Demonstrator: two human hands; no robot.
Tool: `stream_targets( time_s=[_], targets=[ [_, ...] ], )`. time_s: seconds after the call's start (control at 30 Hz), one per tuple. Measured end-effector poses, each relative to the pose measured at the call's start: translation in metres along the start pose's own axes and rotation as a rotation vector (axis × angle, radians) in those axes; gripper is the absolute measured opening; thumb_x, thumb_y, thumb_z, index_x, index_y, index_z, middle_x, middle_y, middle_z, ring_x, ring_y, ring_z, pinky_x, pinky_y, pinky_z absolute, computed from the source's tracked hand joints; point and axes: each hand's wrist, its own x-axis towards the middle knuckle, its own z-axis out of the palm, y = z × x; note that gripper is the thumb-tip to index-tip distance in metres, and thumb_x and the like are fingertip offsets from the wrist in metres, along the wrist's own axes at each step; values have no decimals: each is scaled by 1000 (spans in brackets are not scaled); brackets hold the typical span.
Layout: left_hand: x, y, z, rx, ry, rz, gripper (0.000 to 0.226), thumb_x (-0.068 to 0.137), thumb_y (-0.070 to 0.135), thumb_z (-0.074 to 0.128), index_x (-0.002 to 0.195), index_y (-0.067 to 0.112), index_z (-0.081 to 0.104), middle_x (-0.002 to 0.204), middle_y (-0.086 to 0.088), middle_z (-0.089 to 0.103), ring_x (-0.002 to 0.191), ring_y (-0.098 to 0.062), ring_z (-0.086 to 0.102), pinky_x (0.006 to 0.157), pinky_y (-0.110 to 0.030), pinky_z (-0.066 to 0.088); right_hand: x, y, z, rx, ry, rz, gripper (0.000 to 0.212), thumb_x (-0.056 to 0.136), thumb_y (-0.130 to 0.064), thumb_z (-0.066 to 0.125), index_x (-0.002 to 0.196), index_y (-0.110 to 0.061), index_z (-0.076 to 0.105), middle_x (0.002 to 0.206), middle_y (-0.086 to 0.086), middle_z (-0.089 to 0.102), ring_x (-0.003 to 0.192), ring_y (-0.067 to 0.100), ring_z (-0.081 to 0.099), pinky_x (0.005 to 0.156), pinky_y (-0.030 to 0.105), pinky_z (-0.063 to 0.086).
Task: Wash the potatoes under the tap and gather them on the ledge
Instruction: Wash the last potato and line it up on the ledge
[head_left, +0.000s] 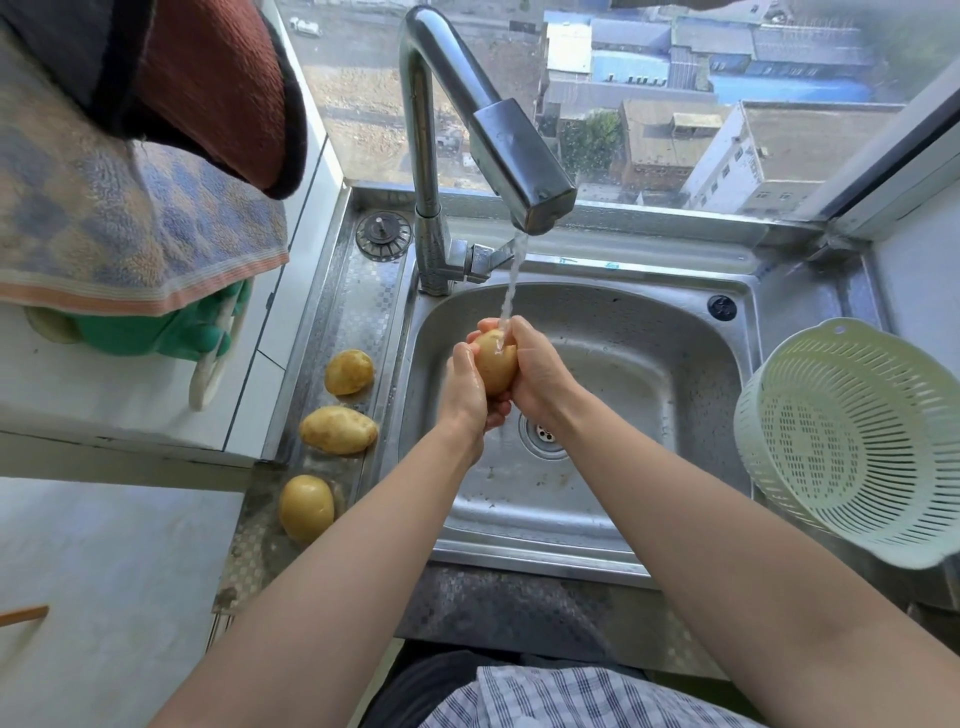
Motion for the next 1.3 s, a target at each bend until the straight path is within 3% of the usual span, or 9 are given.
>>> stream_targets(
  time_s=[0.17, 0.27, 0.5, 0.63, 0.9, 1.0, 1.13, 1.2, 1.3],
  targets=[
    [3, -3, -4, 16, 18, 7, 62, 93, 48, 24, 124, 1, 51, 71, -13, 53, 45, -15, 45, 41, -19, 37, -1, 5, 3, -8, -9, -5, 10, 80, -18, 50, 83, -15, 60, 83, 4, 62, 73, 19, 60, 66, 30, 47],
    [3, -3, -7, 5, 31, -9, 63, 93, 49, 25, 124, 0, 51, 73, -14, 53, 46, -15, 45, 39, -18, 38, -1, 8, 3, -40, -21, -21, 22, 67, -19, 52, 87, -15, 61, 86, 5, 64, 77, 20, 60, 70, 33, 46],
    [2, -2, -9, 14, 33, -15, 63, 93, 48, 27, 123, 0, 52, 73, -14, 53, 47, -15, 45, 39, -18, 38, -3, 8, 4, -44, -28, -11, 21, 70, -23, 57, 89, -16, 62, 89, 5, 64, 79, 20, 61, 63, 29, 45],
    [2, -4, -9, 22, 33, -23, 61, 92, 48, 27, 119, 1, 54, 71, -13, 53, 46, -16, 45, 39, -19, 38, -2, 9, 3, -50, -12, 6, 16, 82, -11, 47, 92, -14, 59, 90, 6, 62, 83, 23, 58, 53, 24, 48],
    [-1, -1, -10, 43, 29, -18, 52, 92, 47, 26, 102, 5, 56, 66, -12, 52, 43, -15, 44, 37, -18, 36, -6, 9, 7, -33, 4, 10, 19, 78, -16, 47, 92, -15, 59, 91, 7, 62, 79, 22, 59, 57, 25, 42],
    [-3, 1, -10, 51, 35, -17, 51, 92, 46, 26, 102, 6, 55, 67, -12, 52, 44, -15, 44, 38, -17, 35, -7, 7, 8, -20, 6, 29, 13, 87, -15, 45, 91, -15, 57, 90, 6, 61, 78, 20, 59, 54, 24, 44],
    [-2, 0, -11, 53, 59, -22, 56, 92, 51, 27, 106, 5, 56, 65, -11, 52, 41, -14, 44, 36, -18, 35, -10, 6, 12, -56, -11, 17, 29, 67, -23, 52, 93, -15, 60, 97, 9, 61, 84, 24, 57, 53, 25, 43],
    [-3, 2, -12, 54, 87, -13, 59, 92, 55, 28, 95, 6, 59, 57, -7, 49, 38, -12, 40, 35, -16, 32, -11, 6, 10, -109, -44, 8, 40, 66, -23, 48, 102, -14, 62, 103, 13, 58, 88, 26, 55, 56, 27, 44],
    [-6, 9, -12, 96, 101, -48, 64, 94, 62, 22, 67, 11, 50, 44, 1, 37, 33, -10, 31, 34, -15, 25, -10, 9, -2, -202, -127, -60, 39, 82, -21, 52, 119, -14, 60, 110, 13, 56, 94, 25, 53, 77, 35, 47]
  ],
)
